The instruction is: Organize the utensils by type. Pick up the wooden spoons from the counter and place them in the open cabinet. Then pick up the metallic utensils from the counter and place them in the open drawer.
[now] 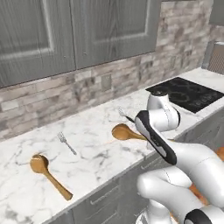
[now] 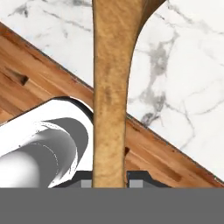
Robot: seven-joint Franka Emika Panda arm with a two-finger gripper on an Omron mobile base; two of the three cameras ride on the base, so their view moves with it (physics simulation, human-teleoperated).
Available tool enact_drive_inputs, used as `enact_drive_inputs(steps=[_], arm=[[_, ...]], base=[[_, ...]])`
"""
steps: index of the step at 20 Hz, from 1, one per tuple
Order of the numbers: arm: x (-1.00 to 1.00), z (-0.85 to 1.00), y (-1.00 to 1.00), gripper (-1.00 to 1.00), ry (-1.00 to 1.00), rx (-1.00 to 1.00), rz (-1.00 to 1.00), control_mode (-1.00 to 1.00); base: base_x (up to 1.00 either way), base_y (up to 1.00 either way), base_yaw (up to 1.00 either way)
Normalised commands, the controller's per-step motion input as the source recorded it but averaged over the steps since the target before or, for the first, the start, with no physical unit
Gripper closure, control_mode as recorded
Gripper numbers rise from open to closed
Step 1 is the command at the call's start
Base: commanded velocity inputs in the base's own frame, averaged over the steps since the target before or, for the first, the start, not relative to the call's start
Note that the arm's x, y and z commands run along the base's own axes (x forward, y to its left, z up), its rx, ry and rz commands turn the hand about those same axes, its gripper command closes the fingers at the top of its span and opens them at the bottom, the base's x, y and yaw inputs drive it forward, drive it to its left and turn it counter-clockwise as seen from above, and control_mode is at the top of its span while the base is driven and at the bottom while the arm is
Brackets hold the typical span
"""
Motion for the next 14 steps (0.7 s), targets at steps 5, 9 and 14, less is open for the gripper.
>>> enact_drive_inputs(steps=[5,9,14], arm=[[0.00,0.00,0.00,1.00,0.00,0.00,0.00,1.00],[0.00,0.00,0.00,1.00,0.00,0.00,0.00,1.00],[0.00,0.00,0.00,1.00,0.00,0.00,0.00,1.00]], base=[[0.00,0.00,-0.95],[0.00,0.00,-0.94],[0.00,-0.03,-0.85]])
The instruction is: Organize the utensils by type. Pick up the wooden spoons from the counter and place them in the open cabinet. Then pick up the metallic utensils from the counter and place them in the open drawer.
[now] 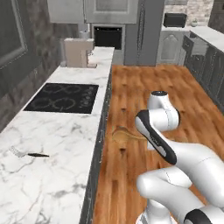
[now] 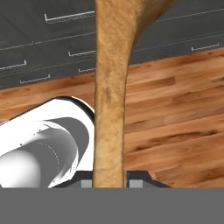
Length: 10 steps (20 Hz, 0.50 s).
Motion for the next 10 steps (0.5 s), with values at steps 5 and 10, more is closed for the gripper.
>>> enact_drive_inputs(steps=[5,10], arm=[[0.00,0.00,0.00,1.00,0.00,0.00,0.00,1.00],[0.00,0.00,0.00,1.00,0.00,0.00,0.00,1.00]], base=[[0.05,-0.09,-0.74],[0.57,-0.20,-0.46]])
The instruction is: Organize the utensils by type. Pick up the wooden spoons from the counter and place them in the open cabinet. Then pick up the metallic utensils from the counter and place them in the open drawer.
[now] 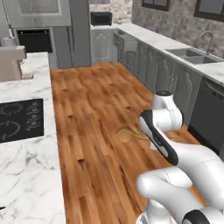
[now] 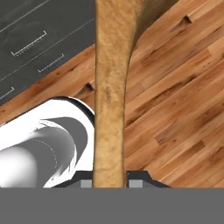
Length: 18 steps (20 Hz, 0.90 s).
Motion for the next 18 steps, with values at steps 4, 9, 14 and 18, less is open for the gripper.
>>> enact_drive_inputs(steps=[4,9,14,18], arm=[[0.00,0.00,0.00,1.00,0.00,0.00,0.00,1.00],[0.00,0.00,0.00,1.00,0.00,0.00,0.00,1.00],[0.00,0.00,0.00,1.00,0.00,0.00,0.00,1.00],[0.00,0.00,0.00,1.00,0.00,0.00,0.00,1.00]], base=[[0.79,-0.37,-0.20],[0.82,-0.42,-0.14],[0.90,-0.44,-0.02],[0.95,-0.42,0.00]])
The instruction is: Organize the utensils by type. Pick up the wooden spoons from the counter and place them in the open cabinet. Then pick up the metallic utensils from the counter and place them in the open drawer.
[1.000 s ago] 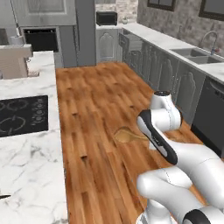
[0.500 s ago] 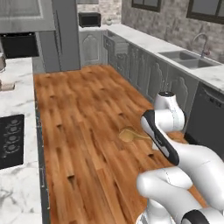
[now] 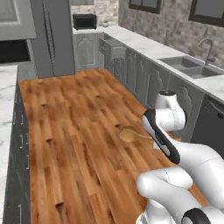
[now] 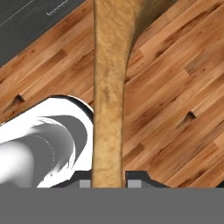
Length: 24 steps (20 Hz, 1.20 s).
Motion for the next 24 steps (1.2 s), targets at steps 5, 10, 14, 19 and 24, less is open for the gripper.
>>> enact_drive_inputs(steps=[5,10,14,19,24], arm=[[0.00,0.00,0.00,1.00,0.00,0.00,0.00,1.00],[0.00,0.00,0.00,1.00,0.00,0.00,0.00,1.00],[0.00,0.00,0.00,1.00,0.00,0.00,0.00,1.00],[0.00,0.00,0.00,1.00,0.00,0.00,0.00,1.00],[0.00,0.00,0.00,1.00,0.00,0.00,0.00,1.00]], base=[[0.99,-0.38,0.01],[1.00,-0.29,0.01],[1.00,-0.21,0.01],[1.00,-0.16,0.13],[1.00,-0.11,0.28]])
